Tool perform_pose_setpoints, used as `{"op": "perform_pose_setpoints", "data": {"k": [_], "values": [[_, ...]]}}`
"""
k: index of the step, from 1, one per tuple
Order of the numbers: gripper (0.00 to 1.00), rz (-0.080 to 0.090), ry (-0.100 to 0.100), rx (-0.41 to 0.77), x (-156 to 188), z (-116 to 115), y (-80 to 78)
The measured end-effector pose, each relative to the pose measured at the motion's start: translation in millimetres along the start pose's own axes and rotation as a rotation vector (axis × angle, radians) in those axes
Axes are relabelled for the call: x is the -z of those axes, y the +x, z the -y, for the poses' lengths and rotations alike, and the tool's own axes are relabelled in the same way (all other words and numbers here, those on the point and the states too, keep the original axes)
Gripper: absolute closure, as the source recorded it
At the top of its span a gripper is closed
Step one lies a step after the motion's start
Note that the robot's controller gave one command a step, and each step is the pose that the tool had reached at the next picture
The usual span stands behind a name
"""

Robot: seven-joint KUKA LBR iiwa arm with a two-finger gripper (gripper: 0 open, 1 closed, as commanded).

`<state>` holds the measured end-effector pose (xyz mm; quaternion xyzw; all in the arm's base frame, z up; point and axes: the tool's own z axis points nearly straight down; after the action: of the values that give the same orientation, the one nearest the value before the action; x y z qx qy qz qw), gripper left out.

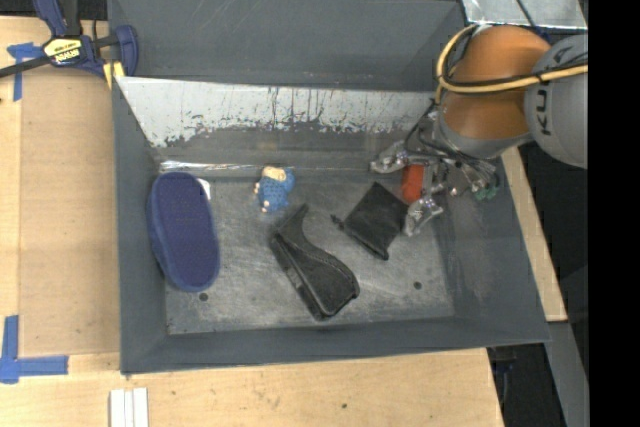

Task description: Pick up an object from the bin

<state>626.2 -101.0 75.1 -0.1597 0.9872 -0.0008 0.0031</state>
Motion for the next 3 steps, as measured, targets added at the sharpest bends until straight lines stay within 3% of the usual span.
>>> {"op": "perform_pose_setpoints", "data": {"k": [1,2,3], "values": [[0.0,0.001,-0.001,0.364,27,-27,2.0],[0.0,0.002,-0.001,0.752,26,-31,0.4],[0.0,0.006,0.004,1.069,1,-26,-10.3]]}}
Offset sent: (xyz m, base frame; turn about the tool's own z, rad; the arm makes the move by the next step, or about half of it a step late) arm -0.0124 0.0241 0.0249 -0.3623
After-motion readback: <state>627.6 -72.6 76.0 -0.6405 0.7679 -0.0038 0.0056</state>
